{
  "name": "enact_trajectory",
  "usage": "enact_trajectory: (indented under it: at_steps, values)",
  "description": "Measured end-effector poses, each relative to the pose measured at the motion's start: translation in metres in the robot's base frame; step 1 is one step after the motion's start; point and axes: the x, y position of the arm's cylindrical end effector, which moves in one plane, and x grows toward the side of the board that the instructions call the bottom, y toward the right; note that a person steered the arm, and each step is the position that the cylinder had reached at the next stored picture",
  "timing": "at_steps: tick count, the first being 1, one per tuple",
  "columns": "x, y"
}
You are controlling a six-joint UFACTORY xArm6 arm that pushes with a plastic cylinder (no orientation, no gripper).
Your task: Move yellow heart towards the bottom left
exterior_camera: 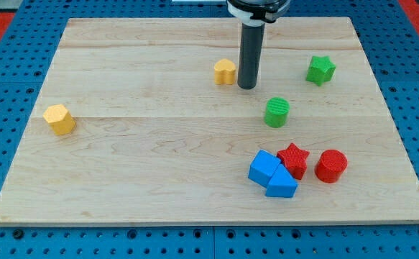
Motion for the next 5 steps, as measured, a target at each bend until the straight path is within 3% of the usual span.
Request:
enact_trajectory:
  at_steps: [1,2,5]
  values:
    - [-0.014,0.029]
    - [-0.042,0.014]
    - [-0.032,-0.064]
